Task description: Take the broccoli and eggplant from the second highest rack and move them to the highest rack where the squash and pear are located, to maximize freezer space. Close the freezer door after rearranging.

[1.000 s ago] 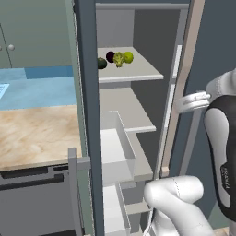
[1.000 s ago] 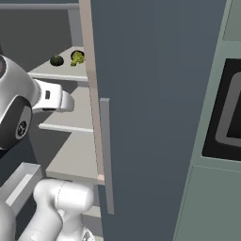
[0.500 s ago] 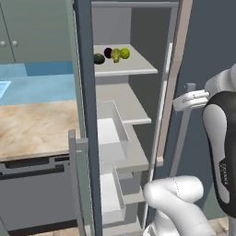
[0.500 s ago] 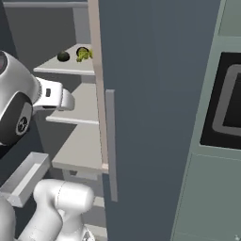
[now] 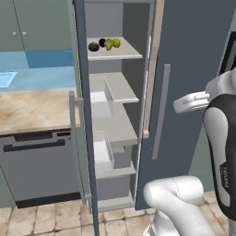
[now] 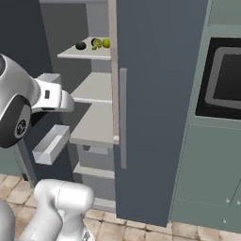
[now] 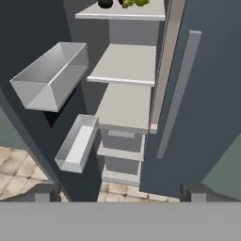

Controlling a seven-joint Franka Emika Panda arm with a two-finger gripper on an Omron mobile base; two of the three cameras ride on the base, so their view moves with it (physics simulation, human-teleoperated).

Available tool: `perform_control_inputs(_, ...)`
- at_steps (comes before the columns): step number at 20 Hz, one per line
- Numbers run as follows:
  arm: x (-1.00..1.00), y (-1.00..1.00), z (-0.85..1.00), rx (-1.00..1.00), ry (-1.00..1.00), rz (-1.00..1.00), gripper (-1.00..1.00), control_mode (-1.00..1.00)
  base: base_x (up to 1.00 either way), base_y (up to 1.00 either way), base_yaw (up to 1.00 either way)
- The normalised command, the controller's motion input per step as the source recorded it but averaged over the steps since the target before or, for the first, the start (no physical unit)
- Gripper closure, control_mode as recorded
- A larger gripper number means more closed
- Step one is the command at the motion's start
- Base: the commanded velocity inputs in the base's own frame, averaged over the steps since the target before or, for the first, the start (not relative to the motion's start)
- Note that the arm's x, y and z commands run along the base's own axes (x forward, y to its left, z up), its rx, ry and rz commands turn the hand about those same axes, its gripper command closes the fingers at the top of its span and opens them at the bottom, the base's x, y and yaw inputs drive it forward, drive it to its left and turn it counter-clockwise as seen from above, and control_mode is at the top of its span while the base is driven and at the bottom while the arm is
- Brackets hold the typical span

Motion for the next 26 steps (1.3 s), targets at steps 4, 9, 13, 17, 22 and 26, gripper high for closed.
perform_control_inputs(4,0.0,0.0,0.0,0.0,0.0,0.0,-1.0,1.0,-0.41,0.12,0.0)
perform_control_inputs(9,0.0,0.0,0.0,0.0,0.0,0.0,-1.0,1.0,-0.26,0.32,0.0)
perform_control_inputs(13,0.0,0.0,0.0,0.0,0.0,0.0,-1.0,1.0,-0.33,0.31,0.0)
perform_control_inputs(17,0.0,0.0,0.0,0.0,0.0,0.0,-1.0,1.0,-0.3,0.37,0.0)
perform_control_inputs(22,0.0,0.0,0.0,0.0,0.0,0.0,-1.0,1.0,-0.26,0.32,0.0)
perform_control_inputs(26,0.0,0.0,0.0,0.0,0.0,0.0,-1.0,1.0,-0.09,0.39,0.0)
